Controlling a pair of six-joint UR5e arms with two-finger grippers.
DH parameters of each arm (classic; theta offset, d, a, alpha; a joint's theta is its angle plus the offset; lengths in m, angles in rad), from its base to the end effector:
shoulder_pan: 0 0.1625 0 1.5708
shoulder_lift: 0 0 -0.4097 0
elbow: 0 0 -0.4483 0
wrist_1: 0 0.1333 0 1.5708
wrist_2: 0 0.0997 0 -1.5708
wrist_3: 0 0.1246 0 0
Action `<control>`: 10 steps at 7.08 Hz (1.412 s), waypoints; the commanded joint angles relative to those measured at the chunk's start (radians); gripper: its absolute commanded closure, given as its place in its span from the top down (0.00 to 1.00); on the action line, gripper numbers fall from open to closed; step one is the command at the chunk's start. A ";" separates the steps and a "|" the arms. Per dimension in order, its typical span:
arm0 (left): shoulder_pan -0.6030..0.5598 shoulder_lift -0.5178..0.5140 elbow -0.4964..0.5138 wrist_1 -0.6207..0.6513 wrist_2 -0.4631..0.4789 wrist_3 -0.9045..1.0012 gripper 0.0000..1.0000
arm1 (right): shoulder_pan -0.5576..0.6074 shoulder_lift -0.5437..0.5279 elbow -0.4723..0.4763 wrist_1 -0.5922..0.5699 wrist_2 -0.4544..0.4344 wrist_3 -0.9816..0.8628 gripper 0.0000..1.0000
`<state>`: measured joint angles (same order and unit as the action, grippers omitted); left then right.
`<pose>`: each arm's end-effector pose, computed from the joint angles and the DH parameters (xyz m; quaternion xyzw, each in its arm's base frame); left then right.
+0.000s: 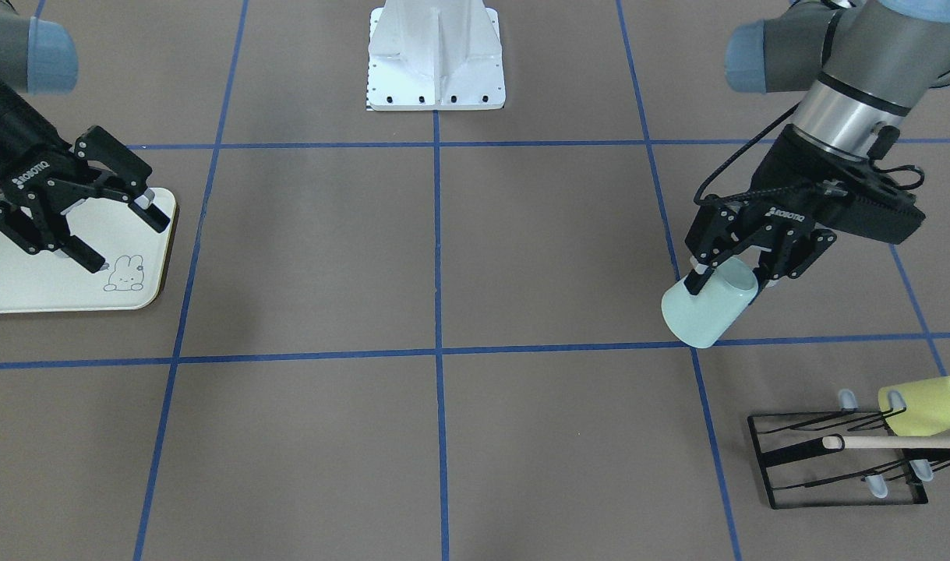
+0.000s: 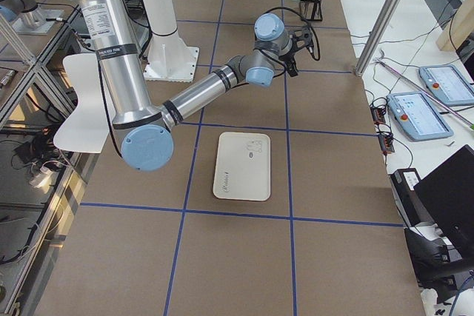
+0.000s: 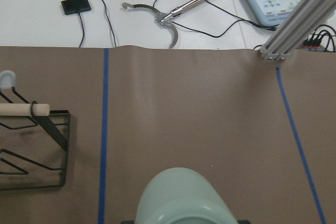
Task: Left arm grabs green cup and hands to right arm on tray
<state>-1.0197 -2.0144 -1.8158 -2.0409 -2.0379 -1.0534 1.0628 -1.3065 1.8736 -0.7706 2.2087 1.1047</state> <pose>0.2818 -0.6060 0.2009 0.2310 0.5175 -0.0796 0.8200 -0.2418 -0.5559 0.2397 0.2397 -0.6012 0.0271 0.7619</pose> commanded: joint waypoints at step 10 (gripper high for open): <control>0.173 -0.021 -0.120 -0.758 -0.033 -0.752 0.00 | -0.544 0.126 -0.001 0.945 -0.664 0.546 1.00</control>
<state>-0.8569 -2.0300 -1.9321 -2.7477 -2.0709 -1.7478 0.5750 -1.2308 1.8701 0.1608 1.6129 1.6424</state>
